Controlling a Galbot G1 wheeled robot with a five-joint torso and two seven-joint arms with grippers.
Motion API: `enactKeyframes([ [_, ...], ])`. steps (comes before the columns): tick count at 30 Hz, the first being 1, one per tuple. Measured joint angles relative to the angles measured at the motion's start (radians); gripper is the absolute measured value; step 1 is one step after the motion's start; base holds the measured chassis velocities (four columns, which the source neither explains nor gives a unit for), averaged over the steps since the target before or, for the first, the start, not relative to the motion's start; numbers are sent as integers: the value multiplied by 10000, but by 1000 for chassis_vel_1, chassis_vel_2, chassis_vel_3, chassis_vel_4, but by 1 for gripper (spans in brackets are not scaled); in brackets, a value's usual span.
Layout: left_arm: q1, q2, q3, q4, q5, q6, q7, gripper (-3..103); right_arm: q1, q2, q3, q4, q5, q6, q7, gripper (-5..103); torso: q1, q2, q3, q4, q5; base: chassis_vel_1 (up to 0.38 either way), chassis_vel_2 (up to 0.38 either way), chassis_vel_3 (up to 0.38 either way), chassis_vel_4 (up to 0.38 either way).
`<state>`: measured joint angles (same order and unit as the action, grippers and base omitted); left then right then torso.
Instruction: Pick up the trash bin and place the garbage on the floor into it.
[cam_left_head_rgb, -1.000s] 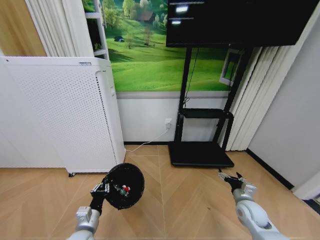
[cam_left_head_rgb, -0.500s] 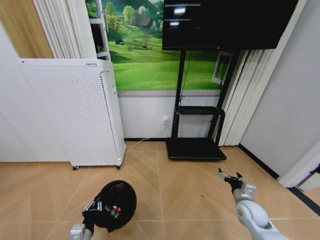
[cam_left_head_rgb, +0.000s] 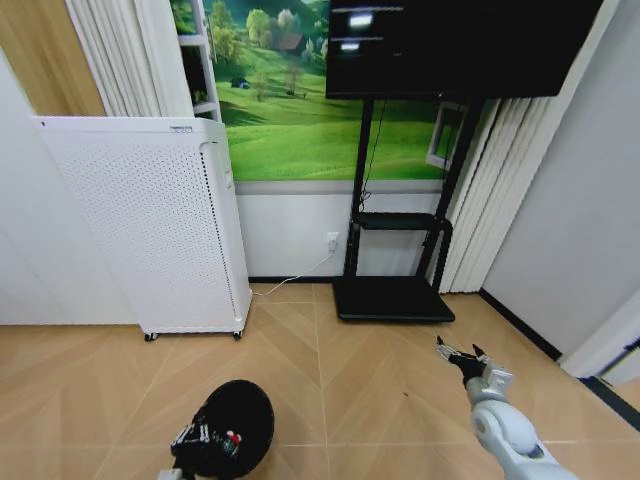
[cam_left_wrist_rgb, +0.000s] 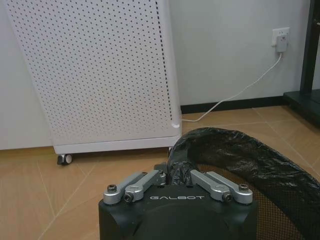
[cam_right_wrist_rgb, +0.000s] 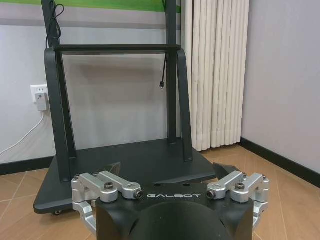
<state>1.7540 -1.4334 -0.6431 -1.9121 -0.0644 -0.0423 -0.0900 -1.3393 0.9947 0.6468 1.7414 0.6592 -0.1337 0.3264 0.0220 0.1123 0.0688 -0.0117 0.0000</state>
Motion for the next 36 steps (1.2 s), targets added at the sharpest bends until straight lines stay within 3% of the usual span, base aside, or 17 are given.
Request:
enactKeyframes([
  [7,-73,35,-180,250,-33,-209,-7,5,0,1,0,0,0,0,0,100,-1,0,0,1,3,0,0,0,0],
  [18,-110,-18,4,475,-111,-223,40,47,0,0,0,0,0,0,0,100,-1,-1,0,0,0,0,0,0,0],
  [20,-110,-18,16,474,-111,-224,41,47,0,0,0,0,0,0,0,100,-1,-1,0,0,0,0,0,0,0],
  [21,-97,-23,46,461,-111,-225,42,58,0,0,0,0,0,0,0,100,-1,-1,0,0,0,0,0,0,0],
  [26,-25,-21,61,285,-110,-226,47,70,0,0,0,0,0,0,0,100,-1,-2,0,0,0,0,0,0,0],
  [30,226,66,-122,-205,-121,-99,119,91,0,0,0,0,0,0,0,100,-1,-2,0,0,0,0,0,0,0],
  [36,756,255,-559,-1127,-122,164,388,100,0,0,0,0,0,-1,0,100,-1,-2,0,0,0,0,0,0,0],
])
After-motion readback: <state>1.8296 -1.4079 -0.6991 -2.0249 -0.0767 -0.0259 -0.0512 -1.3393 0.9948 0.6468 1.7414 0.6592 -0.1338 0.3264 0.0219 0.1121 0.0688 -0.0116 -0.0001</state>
